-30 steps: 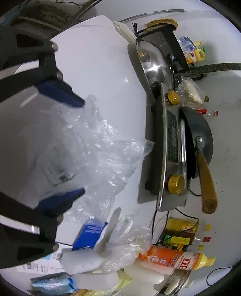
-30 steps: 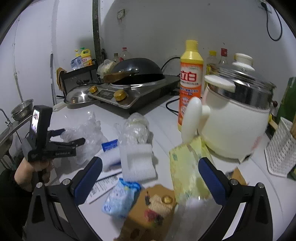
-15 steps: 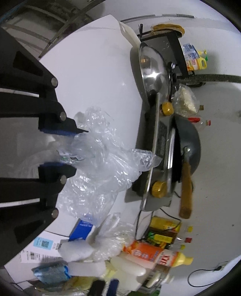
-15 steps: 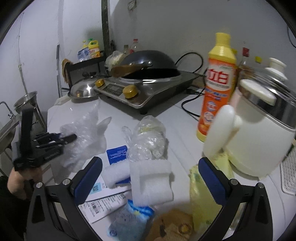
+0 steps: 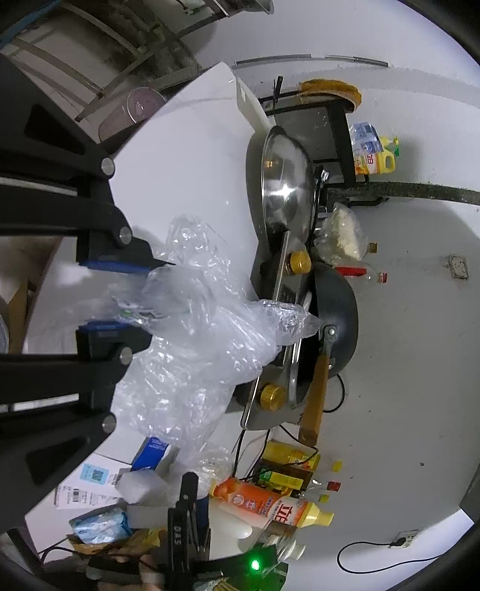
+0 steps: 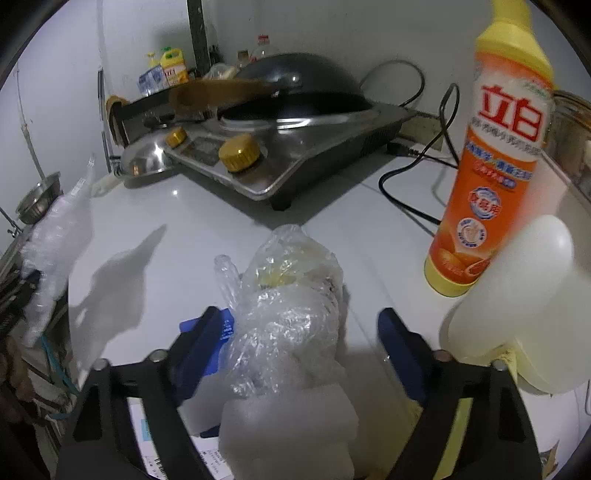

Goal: Collect trash
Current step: 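Lift both held clear plastic bags off the counter toward the floor bin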

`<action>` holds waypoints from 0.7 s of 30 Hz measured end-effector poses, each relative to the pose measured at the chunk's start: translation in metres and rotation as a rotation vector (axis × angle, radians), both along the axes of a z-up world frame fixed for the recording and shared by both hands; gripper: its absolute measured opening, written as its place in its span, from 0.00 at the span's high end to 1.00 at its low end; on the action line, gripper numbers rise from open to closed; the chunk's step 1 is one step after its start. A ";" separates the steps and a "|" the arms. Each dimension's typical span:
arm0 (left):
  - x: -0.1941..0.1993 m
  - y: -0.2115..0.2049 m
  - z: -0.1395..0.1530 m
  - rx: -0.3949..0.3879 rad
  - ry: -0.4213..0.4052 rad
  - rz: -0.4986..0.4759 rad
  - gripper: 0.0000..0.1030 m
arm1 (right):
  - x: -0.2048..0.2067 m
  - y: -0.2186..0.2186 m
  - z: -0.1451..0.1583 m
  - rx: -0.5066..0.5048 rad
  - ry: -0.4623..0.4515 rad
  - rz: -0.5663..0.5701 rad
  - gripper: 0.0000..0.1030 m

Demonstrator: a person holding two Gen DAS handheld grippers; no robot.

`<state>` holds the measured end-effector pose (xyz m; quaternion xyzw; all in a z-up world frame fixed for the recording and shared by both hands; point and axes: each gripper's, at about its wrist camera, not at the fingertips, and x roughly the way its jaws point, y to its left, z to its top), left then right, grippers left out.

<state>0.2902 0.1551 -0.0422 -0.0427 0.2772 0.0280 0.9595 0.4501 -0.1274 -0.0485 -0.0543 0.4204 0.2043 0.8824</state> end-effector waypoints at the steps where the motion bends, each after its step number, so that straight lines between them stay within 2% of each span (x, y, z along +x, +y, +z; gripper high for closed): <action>1: -0.003 0.002 0.001 -0.002 -0.002 0.002 0.81 | 0.001 0.002 -0.002 -0.005 0.007 0.005 0.25; 6: -0.017 0.009 0.002 -0.014 -0.005 0.009 0.81 | 0.001 0.014 -0.008 -0.035 0.017 0.053 0.27; 7: -0.020 0.011 0.003 -0.017 -0.005 0.013 0.81 | -0.001 0.015 -0.010 -0.040 0.018 0.060 0.32; 8: -0.023 0.011 0.003 -0.017 -0.006 0.016 0.81 | -0.001 0.018 -0.011 -0.050 0.020 0.069 0.47; 12: -0.035 0.013 0.008 -0.015 -0.015 0.026 0.81 | -0.006 0.026 -0.006 -0.070 -0.024 0.094 0.53; 21: -0.055 0.001 0.017 -0.011 -0.024 0.009 0.81 | -0.028 0.020 0.037 -0.037 -0.157 0.085 0.54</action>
